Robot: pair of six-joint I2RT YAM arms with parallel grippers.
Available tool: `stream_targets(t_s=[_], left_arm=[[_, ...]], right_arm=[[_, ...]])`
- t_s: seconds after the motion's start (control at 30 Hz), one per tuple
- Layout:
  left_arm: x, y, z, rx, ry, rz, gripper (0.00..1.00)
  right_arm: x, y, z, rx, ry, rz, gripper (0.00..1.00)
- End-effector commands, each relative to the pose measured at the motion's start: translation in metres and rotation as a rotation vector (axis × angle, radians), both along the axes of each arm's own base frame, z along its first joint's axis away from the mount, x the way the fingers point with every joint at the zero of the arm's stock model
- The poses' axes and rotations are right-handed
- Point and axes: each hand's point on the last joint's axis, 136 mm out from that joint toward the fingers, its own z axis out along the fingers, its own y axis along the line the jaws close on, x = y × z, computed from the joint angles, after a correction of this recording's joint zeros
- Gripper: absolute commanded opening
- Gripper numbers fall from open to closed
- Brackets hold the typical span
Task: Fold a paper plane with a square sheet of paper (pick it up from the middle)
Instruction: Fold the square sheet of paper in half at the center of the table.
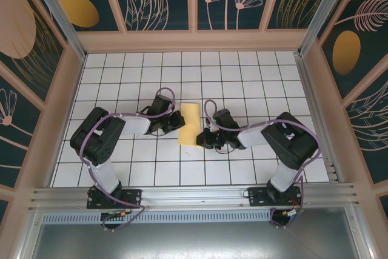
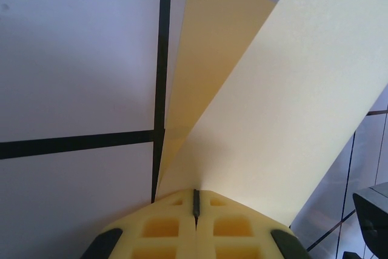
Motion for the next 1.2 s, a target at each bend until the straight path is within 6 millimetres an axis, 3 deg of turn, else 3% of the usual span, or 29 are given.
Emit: stream_targets(t_s=[0.0, 0.1, 0.2, 0.47, 0.6, 0.7, 0.83, 0.9, 1.03, 1.17], left_arm=[[-0.030, 0.020, -0.039, 0.116, 0.119, -0.007, 0.00], [-0.030, 0.020, -0.039, 0.117, 0.118, -0.007, 0.00], [-0.030, 0.020, -0.040, 0.115, 0.119, -0.008, 0.00], [-0.030, 0.020, -0.039, 0.116, 0.119, -0.009, 0.00], [-0.030, 0.020, -0.040, 0.117, 0.120, -0.009, 0.00], [-0.030, 0.021, -0.040, 0.120, 0.120, -0.011, 0.00], [-0.031, 0.021, -0.042, 0.123, 0.124, -0.011, 0.00], [-0.031, 0.021, -0.041, 0.123, 0.123, -0.011, 0.00], [-0.030, 0.021, -0.042, 0.122, 0.125, -0.012, 0.00], [-0.031, 0.021, -0.042, 0.125, 0.127, -0.014, 0.00]], right_arm=[[-0.004, -0.003, -0.001, -0.045, -0.001, 0.008, 0.00], [0.005, 0.006, 0.019, -0.009, -0.047, 0.017, 0.00], [0.010, 0.013, 0.027, 0.015, -0.063, 0.025, 0.00], [-0.008, 0.001, -0.011, -0.058, 0.012, 0.038, 0.00], [-0.011, -0.002, -0.015, -0.086, 0.014, 0.041, 0.00], [0.005, 0.003, 0.006, -0.067, -0.041, 0.023, 0.00], [0.045, 0.010, 0.053, 0.023, -0.150, -0.035, 0.00], [0.062, 0.010, 0.067, 0.059, -0.186, -0.059, 0.00], [0.083, 0.010, 0.061, 0.075, -0.187, -0.062, 0.00], [0.086, 0.014, 0.043, 0.072, -0.152, -0.048, 0.00]])
